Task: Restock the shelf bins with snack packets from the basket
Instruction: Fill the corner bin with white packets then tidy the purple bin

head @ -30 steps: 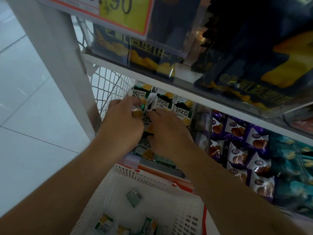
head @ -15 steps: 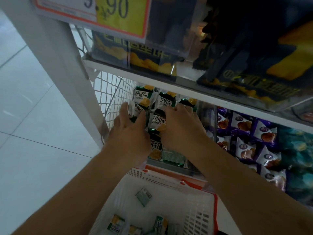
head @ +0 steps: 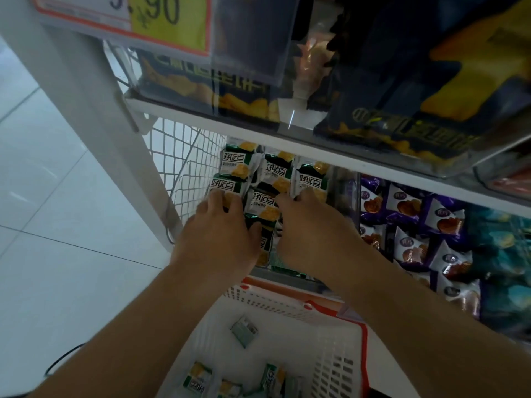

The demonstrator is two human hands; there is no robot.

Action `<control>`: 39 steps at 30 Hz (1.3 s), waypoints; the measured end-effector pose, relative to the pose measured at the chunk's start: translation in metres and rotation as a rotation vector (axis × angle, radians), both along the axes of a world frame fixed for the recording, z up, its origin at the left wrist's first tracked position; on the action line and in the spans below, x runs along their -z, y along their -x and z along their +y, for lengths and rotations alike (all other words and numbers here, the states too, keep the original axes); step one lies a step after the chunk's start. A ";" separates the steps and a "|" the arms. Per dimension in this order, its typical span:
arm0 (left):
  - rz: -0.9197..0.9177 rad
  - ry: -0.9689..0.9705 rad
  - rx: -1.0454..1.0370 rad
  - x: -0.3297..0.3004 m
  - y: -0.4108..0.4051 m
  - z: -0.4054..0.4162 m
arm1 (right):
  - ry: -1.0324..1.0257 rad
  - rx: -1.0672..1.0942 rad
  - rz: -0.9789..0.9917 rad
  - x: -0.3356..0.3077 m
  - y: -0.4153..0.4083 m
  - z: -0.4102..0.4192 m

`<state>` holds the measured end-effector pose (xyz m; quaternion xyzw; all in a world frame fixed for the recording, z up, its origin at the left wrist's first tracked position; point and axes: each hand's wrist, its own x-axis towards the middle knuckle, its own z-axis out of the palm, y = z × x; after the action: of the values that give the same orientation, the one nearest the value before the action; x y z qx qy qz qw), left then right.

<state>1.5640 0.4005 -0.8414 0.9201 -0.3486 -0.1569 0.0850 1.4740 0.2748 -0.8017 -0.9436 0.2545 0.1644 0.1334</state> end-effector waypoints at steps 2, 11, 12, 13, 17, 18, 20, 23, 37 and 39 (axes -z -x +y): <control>0.017 0.014 -0.021 -0.003 -0.001 -0.001 | -0.005 -0.015 0.009 0.003 0.002 0.003; 0.081 0.188 -0.061 -0.019 -0.011 0.010 | 0.009 0.025 -0.033 -0.011 -0.007 -0.007; 0.073 0.202 -0.062 -0.020 -0.012 0.009 | 0.003 0.021 -0.062 -0.014 -0.008 -0.004; 0.074 0.202 -0.055 -0.020 -0.013 0.008 | 0.017 0.008 -0.057 -0.013 -0.007 -0.001; 0.093 0.114 -0.014 -0.021 -0.012 0.008 | 0.162 -0.036 0.085 -0.002 -0.001 0.014; 0.094 0.105 -0.016 -0.021 -0.011 0.009 | 0.175 -0.028 0.084 0.001 -0.001 0.015; 0.109 0.111 -0.036 -0.023 -0.013 0.011 | 0.145 -0.003 0.085 0.005 -0.004 0.014; 0.184 0.149 -0.099 -0.027 -0.017 0.012 | 0.024 0.003 0.133 0.004 -0.007 0.010; 1.140 0.615 -0.541 -0.053 -0.019 0.000 | -1.256 0.703 -0.311 -0.038 -0.010 -0.020; 1.099 0.641 -0.526 -0.052 -0.019 0.002 | -1.152 0.656 -0.289 -0.039 -0.010 -0.021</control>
<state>1.5828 0.4025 -0.7891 0.6905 -0.0494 -0.4639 0.5527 1.4842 0.2543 -0.7629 -0.6084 0.3790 0.0969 0.6905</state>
